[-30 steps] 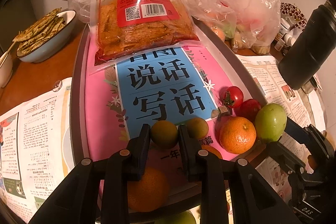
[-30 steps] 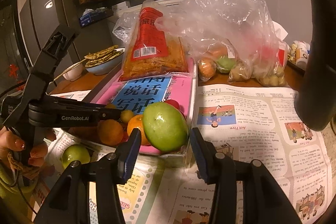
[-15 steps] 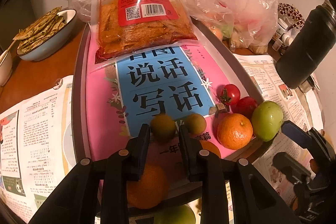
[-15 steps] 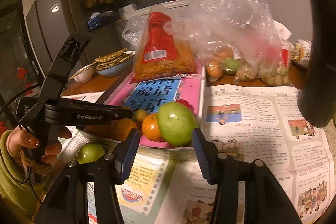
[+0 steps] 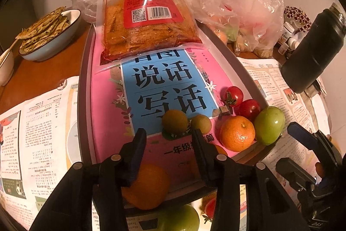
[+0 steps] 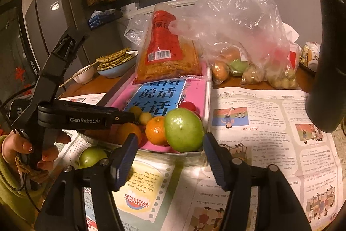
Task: Organize fruits
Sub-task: 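Open the left gripper to release the kiwi while the right releases the apple into the tray, then withdraw both grippers from the tray toward the fruit on the newspaper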
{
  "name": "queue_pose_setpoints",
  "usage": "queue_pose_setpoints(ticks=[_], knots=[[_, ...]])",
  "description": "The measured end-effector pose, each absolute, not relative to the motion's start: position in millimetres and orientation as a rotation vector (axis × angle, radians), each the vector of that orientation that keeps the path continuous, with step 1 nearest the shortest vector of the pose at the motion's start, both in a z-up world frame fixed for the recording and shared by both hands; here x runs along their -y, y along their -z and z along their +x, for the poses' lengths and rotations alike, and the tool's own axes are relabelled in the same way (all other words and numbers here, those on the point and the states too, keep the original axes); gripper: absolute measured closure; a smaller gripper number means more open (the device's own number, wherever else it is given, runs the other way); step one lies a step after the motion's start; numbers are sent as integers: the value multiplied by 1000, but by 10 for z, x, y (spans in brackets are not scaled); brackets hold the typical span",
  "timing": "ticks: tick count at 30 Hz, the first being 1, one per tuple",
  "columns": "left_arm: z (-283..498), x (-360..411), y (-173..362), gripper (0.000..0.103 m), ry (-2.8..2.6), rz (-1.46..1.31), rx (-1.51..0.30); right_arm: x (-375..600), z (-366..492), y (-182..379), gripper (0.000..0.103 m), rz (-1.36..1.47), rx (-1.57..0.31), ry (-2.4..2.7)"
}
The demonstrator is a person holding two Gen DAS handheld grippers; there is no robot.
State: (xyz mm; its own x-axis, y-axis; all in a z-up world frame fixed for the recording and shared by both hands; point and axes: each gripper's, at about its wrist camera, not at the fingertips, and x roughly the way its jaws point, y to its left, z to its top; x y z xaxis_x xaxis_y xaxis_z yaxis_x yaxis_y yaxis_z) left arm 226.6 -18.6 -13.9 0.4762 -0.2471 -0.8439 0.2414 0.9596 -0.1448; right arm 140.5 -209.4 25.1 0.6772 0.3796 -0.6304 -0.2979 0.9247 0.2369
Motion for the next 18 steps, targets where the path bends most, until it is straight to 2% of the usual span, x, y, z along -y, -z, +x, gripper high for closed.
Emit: queue_pose_setpoints(ticks=[3,6,8,10,18], knots=[[2249,177,119,55,295,-5,-1028,2107,1367,-291,35,123,-721,-380],[2221,167,81,48,295,-8,-1018,2111,1320,-331,34,122,-708,-377],[2204,153,46,43,298,-22,-1012,2108,1311,-342,31,121,-707,-367],[2183,151,14,43,299,-26,-1005,2108,1298,-353,27,122,-703,-363],[2021,108,-218,34,295,-41,-946,2071,1229,-415,25,108,-694,-361]])
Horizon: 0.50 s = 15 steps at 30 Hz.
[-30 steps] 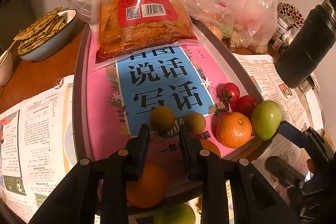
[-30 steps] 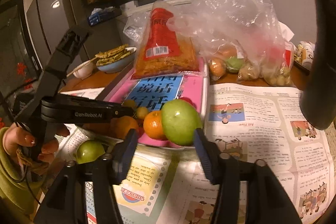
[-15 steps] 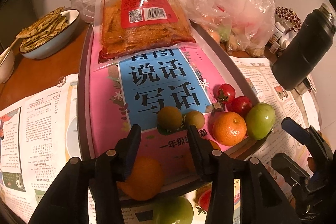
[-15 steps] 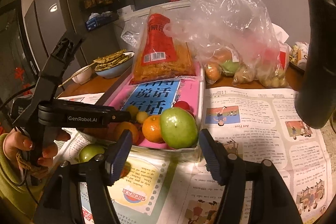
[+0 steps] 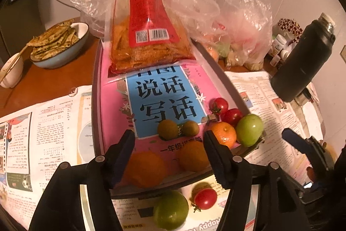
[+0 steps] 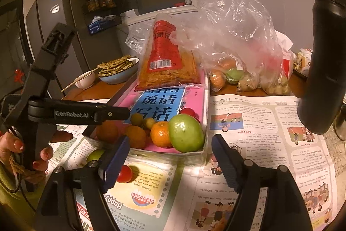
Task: Organize fruits
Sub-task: 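Withdraw both grippers from the tray toward the fruit on the newspaper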
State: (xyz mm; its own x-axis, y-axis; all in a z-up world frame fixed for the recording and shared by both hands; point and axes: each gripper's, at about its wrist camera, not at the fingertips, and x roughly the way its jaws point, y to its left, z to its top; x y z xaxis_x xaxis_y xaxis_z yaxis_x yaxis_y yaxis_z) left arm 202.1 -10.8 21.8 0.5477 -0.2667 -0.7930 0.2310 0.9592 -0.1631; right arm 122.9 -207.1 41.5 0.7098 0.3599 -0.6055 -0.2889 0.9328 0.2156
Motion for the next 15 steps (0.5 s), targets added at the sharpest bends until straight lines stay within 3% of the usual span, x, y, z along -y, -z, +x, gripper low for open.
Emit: queue_pose_setpoints(ticks=[15], knots=[[1558,-143,-501,32,293,-31,-882,1816,1039,-404,22,52,-710,-409]])
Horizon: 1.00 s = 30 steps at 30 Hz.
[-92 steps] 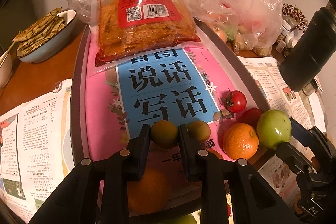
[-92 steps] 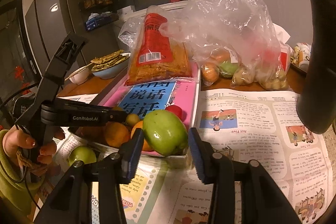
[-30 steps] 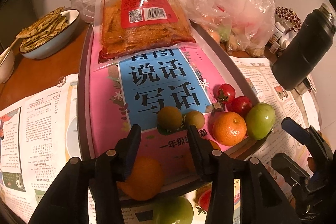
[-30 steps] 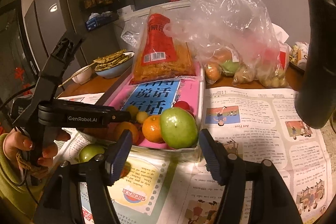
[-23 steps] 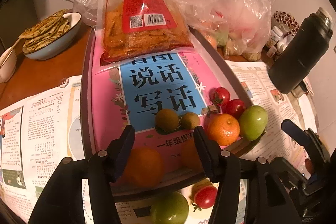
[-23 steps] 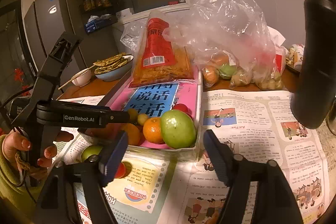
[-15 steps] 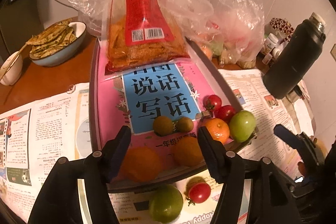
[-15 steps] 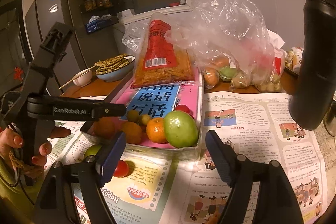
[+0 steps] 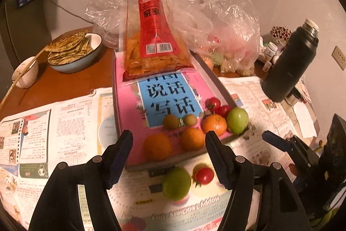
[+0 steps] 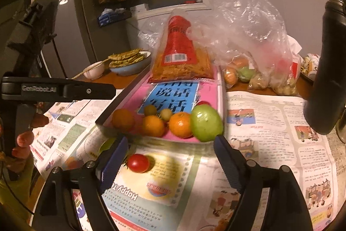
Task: Organize fruits
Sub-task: 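Withdraw both grippers from the tray toward the fruit on the newspaper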
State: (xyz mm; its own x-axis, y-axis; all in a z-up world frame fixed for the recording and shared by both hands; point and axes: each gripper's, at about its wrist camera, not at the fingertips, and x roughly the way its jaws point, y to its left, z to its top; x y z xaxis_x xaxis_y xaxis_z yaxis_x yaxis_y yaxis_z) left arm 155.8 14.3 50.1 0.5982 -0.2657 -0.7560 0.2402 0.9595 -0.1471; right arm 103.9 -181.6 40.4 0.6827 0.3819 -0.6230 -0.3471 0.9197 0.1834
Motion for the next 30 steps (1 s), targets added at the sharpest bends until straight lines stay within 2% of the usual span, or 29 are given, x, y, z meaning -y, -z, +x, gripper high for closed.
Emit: queue_pose_setpoints(ticks=[19,30], knots=[[1101,-234,-275,32,300,26,-928,1535,900,-204,22,-12,-779,-450],[1118,-169,-87,32,316,42,-977,1430,993,-12,22,-31,-834,-442]])
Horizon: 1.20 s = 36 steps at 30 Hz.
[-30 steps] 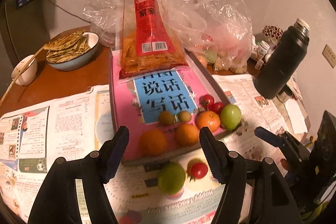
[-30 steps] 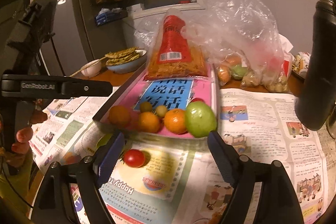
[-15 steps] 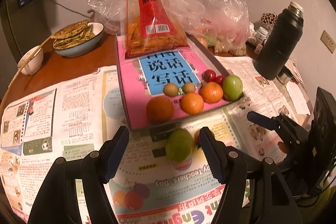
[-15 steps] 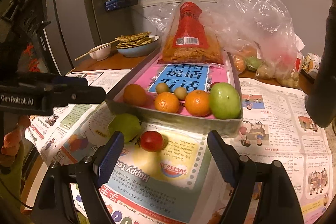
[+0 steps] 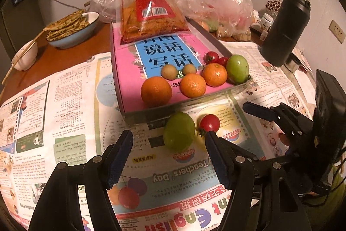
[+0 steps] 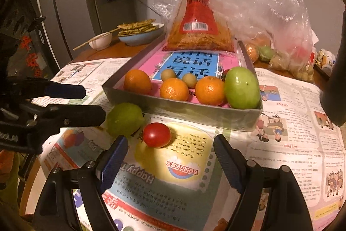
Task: Organize fruits
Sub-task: 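Withdraw both grippers from the tray toward the fruit on the newspaper, then grasp the red cherry tomato with the right gripper while the left grasps the green lime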
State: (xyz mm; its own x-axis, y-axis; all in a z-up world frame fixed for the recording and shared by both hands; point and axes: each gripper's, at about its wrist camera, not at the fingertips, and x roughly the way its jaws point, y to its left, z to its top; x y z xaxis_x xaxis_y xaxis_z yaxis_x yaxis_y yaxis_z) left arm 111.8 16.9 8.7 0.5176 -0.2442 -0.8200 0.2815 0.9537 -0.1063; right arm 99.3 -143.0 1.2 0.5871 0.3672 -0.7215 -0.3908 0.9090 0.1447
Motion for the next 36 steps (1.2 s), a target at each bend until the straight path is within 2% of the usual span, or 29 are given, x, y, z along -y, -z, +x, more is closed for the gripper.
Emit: queue_pose_setpoints(ticks=[8,10,15,24,29,31,36], knots=[[1182,-141,42,32,328,42,-1004,1353,1069,77,26,-52,-846,-444],[1203,-138,71,32,328,43,-1011,1308,1085,93,32,-69,-845,-451],[1240,-155,103,32,328,37,-1014,1240,1122,126,42,-91,-847,-454],[1259,-144,144,32,333,34,-1021,1181,1121,151,51,-99,-851,-471],[1284,-114,145,32,335,41,-1023,1205,1134,162,59,-82,-855,-476],[1292,-104,146,32,336,44,-1024,1202,1141,164,68,-80,-858,-489],[1321,-58,170,32,348,53,-1031,1263,1115,167,71,-49,-860,-499]])
